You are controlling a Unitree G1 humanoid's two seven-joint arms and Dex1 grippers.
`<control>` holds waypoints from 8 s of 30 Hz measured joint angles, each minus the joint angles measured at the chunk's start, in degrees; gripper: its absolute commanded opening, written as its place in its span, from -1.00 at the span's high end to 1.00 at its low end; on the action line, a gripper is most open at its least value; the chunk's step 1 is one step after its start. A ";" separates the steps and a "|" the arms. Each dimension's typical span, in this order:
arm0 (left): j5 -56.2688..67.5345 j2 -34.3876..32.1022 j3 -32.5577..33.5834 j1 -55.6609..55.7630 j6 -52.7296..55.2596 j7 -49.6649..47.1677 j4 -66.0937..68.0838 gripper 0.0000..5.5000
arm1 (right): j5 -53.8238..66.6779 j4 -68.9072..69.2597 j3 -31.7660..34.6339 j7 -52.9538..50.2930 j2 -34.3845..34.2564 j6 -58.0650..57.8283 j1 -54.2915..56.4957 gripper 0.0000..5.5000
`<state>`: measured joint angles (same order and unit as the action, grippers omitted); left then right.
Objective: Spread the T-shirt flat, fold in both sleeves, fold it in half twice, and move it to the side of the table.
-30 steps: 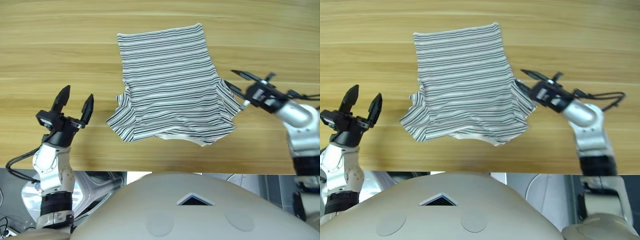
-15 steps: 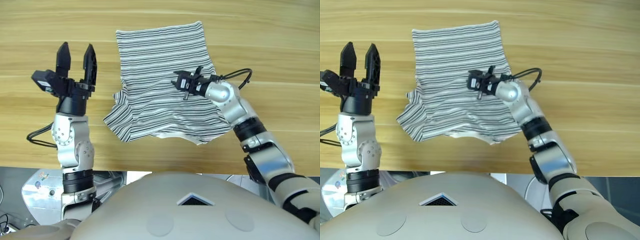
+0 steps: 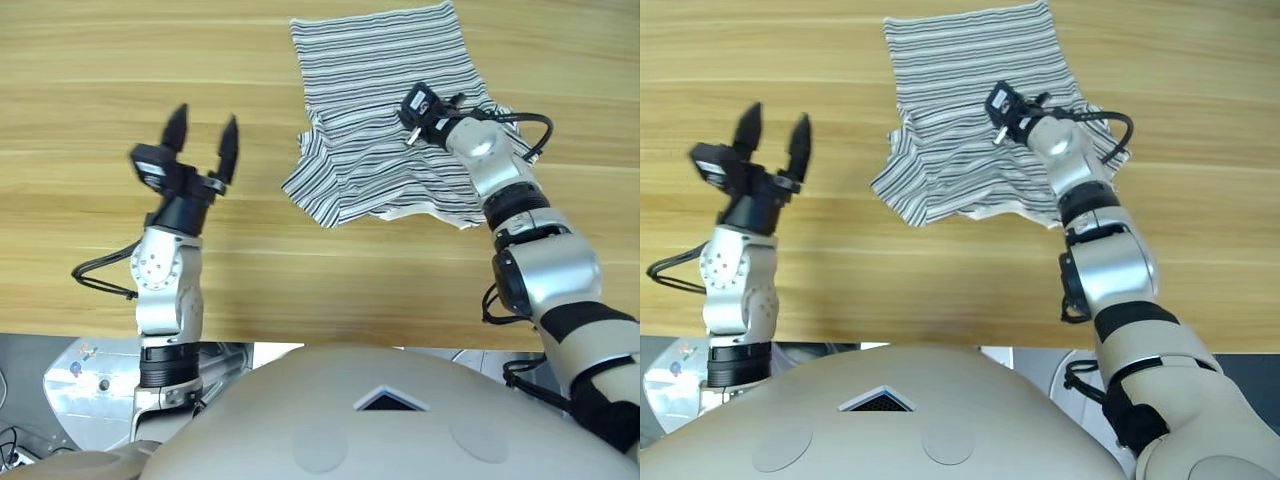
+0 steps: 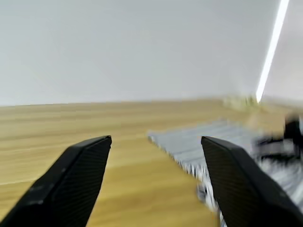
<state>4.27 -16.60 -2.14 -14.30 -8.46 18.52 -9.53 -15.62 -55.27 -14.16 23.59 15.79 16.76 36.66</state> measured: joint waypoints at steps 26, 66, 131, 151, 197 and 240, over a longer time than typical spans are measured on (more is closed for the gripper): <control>-2.73 1.72 -9.24 23.64 8.48 13.14 22.35 -0.28 | 30.15 70.79 27.05 3.74 11.36 -17.51 -38.44 0.44; -12.88 -4.91 -9.61 33.41 -2.49 1.88 46.76 -0.28 | 16.28 71.93 11.83 4.09 10.46 -13.29 -48.70 0.44; 2.02 -4.57 13.41 -4.90 -5.09 2.45 -4.58 -0.28 | 4.36 75.37 -5.51 -0.95 4.33 -13.86 -49.09 0.44; -49.70 -24.11 3.93 -13.36 -17.81 -0.44 -2.18 -0.28 | 18.09 76.98 30.71 -8.31 9.04 -7.33 -47.89 0.44; -46.63 -20.59 -5.54 -3.80 -7.46 -9.42 2.73 0.99 | 18.46 75.74 31.69 -8.63 5.30 -3.73 -52.39 0.44; -33.10 -15.10 -9.78 -6.06 -15.58 -10.41 -9.29 0.06 | -23.80 61.25 27.05 -11.98 27.51 4.73 -65.57 0.44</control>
<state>-28.83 -31.70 -11.92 -20.36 -24.04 8.11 -18.82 -39.42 5.98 12.89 11.61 43.30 21.49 -28.90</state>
